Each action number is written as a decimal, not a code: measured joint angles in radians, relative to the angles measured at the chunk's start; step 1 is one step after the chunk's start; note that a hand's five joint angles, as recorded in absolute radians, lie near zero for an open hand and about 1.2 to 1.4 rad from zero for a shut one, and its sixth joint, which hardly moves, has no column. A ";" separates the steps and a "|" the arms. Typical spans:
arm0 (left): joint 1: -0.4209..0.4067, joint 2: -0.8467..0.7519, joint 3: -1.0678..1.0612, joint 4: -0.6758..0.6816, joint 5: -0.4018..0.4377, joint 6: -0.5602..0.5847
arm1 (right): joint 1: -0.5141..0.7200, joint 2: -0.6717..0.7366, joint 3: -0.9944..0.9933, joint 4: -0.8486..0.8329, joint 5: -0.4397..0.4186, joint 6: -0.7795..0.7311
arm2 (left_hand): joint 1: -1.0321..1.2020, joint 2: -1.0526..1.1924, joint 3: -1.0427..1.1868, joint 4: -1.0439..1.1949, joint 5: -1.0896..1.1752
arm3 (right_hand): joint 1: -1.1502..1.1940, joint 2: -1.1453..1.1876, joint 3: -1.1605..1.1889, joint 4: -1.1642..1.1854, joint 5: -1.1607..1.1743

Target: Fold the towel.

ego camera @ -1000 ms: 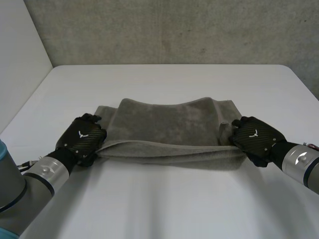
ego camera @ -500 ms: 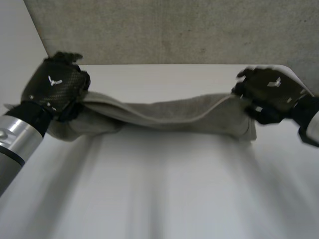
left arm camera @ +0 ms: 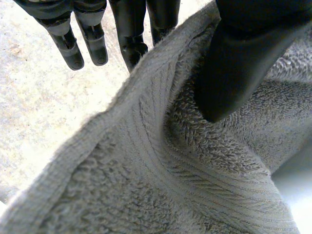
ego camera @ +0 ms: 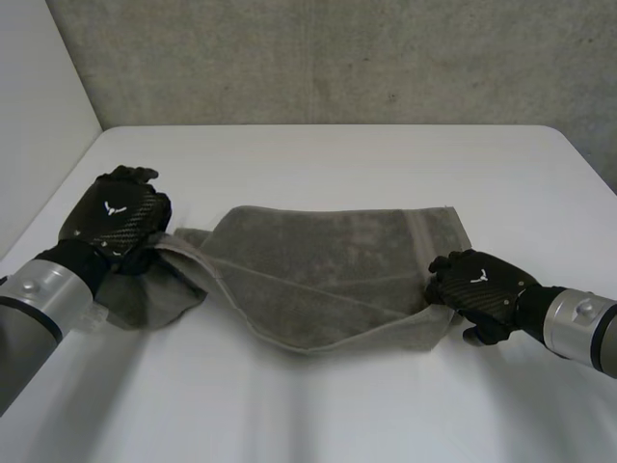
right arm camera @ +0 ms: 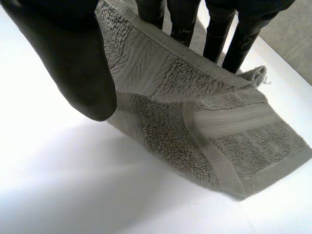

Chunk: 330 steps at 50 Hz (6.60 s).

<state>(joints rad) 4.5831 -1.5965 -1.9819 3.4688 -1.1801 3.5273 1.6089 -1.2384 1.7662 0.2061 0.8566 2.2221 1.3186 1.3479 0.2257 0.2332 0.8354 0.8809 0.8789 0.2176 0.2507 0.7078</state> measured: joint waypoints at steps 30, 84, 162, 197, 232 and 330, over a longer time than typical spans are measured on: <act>-0.004 0.093 -0.078 -0.011 0.071 -0.005 | -0.128 -0.312 -0.072 -0.071 0.046 0.556 | -0.022 -0.050 0.000 0.000 0.141 | 0.445 0.431 0.000 0.000 0.454; 0.025 0.003 -0.096 -0.046 0.069 0.135 | -0.151 -0.203 -0.026 -0.143 0.052 0.524 | -0.563 -0.580 0.000 0.000 -0.268 | 0.445 0.431 0.000 0.000 0.454; 0.274 0.336 0.080 -0.228 0.246 -0.152 | -0.171 -0.431 -0.165 0.349 0.014 0.181 | -0.035 -0.014 0.000 0.000 0.311 | 0.445 0.430 0.000 0.000 0.454; 0.044 -0.088 0.783 -0.044 0.018 -0.587 | 0.087 -0.128 -0.734 -0.307 0.251 0.876 | -0.033 -0.010 0.000 0.000 0.311 | 0.445 0.430 0.000 0.000 0.457; 0.321 0.298 -0.003 -0.075 0.331 -0.357 | -0.288 -0.516 0.004 -0.027 -0.144 0.517 | -0.033 -0.009 0.000 0.000 0.311 | 0.445 0.430 0.000 0.000 0.457; 0.020 -0.187 0.158 0.043 -0.085 -0.259 | -0.026 -0.025 -0.053 -0.317 0.254 0.480 | -0.691 -0.722 0.000 0.000 -0.418 | -0.592 -0.596 0.000 0.000 -0.580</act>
<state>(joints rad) 4.6028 -1.7835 -1.8239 3.5113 -1.2649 3.2688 1.5824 -1.2638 1.7131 -0.1112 1.1102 2.7018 0.6280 0.6261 0.2258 0.2332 0.4175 0.2887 0.2828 0.2176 0.2507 0.1278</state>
